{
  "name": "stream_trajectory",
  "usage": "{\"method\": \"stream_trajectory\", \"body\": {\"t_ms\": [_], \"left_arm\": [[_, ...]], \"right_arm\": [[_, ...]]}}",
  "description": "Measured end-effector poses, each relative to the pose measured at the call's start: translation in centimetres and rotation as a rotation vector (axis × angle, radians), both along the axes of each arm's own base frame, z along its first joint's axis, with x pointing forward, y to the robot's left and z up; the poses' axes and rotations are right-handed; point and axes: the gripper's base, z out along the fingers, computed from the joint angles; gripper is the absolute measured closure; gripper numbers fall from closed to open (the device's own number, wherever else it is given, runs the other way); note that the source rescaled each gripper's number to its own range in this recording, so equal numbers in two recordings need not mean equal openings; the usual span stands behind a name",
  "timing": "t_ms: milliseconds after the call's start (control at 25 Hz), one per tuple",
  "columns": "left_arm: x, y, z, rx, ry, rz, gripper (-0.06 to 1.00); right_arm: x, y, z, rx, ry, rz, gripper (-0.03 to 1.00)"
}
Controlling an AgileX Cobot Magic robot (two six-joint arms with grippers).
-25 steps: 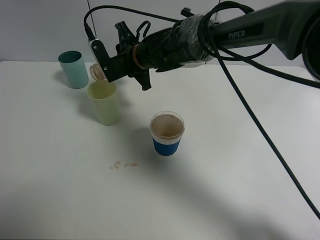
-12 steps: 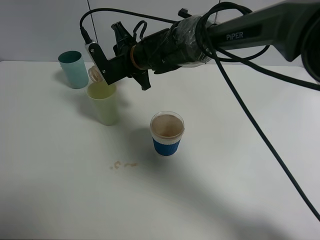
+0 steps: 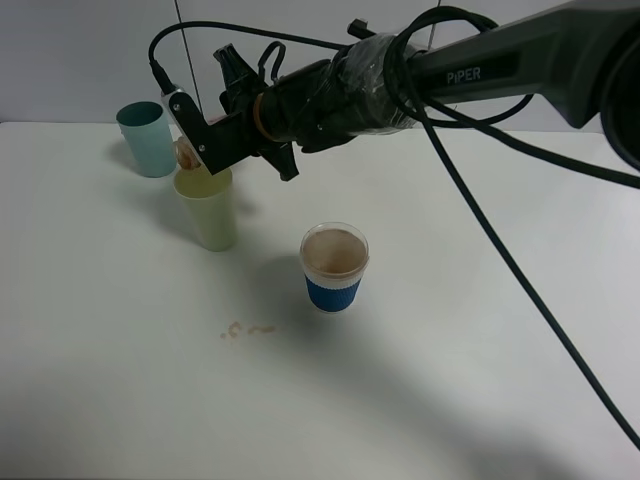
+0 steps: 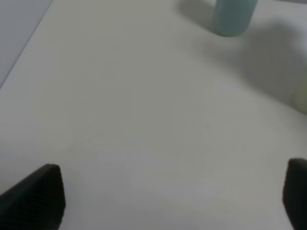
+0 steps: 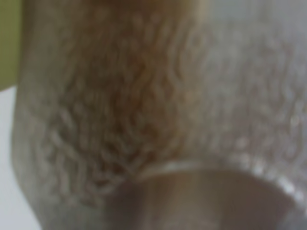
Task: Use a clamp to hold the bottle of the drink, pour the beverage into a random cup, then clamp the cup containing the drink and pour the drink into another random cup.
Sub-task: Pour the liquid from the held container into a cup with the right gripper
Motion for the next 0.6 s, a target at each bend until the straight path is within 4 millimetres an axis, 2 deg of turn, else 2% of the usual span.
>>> {"method": "stream_trajectory", "body": {"t_ms": [600], "left_arm": [[0.0, 0.0, 0.0, 0.0, 0.0, 0.0, 0.19]], "right_arm": [[-0.03, 0.0, 0.08, -0.037, -0.035, -0.01, 0.97]]}}
